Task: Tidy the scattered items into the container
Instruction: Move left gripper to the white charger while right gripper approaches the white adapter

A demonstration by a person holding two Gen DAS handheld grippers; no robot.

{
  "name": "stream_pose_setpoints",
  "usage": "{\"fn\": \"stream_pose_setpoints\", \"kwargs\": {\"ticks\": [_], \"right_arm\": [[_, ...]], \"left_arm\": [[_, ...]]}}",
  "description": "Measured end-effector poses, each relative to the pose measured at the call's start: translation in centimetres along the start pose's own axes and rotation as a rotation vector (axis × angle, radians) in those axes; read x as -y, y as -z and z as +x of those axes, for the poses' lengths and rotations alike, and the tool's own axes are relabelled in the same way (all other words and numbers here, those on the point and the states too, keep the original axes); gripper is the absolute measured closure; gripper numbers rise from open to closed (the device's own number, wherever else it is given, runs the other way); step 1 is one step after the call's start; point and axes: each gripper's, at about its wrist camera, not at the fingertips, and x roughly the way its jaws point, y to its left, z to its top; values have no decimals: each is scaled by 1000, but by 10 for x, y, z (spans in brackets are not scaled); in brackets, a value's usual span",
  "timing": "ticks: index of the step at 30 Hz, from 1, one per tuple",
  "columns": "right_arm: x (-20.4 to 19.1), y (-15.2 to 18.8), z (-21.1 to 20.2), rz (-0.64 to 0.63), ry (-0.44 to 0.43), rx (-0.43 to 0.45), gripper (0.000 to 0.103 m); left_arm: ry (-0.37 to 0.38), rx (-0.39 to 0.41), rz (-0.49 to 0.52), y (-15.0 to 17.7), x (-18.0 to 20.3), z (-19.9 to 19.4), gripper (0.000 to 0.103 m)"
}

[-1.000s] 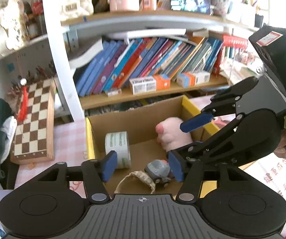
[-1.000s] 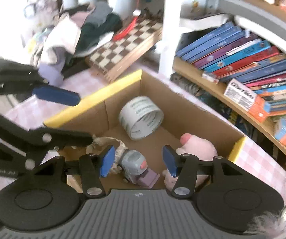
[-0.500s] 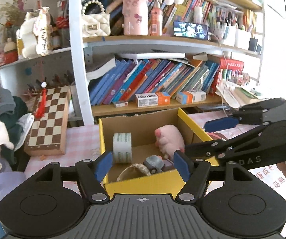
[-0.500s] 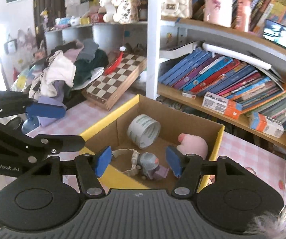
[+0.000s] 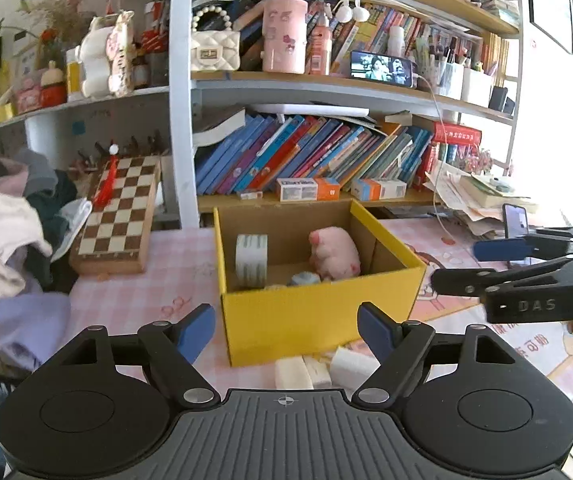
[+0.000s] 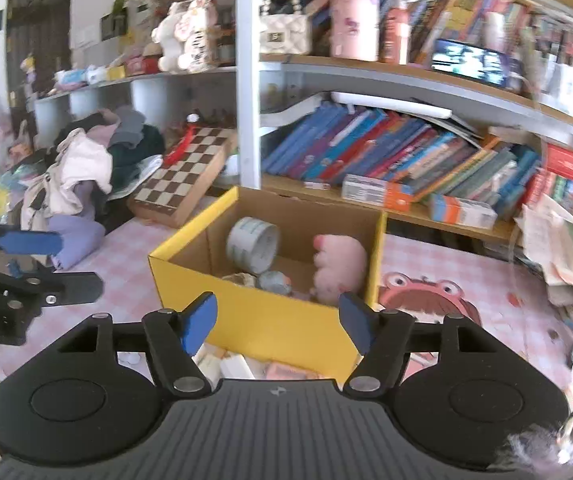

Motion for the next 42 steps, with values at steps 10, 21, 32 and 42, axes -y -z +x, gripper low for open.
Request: {"fn": "stream_pose_setpoints", "kwargs": {"ticks": [10,21,32,42], "right_arm": [[-4,44,-34,82,144,23,21],[-22,84,-36,97,235,-40,16],[-43,115,-17,123,199,-175,14],[-47,117,-4,86,142,-229,14]], "left_arm": [[-33,-7,-20,31,3,-21,17],[-97,-12,-23,58,2,-25,12],[-90,-97,-13,87,13,-10,12],[-67,-151,39,93,22,5,12]]}}
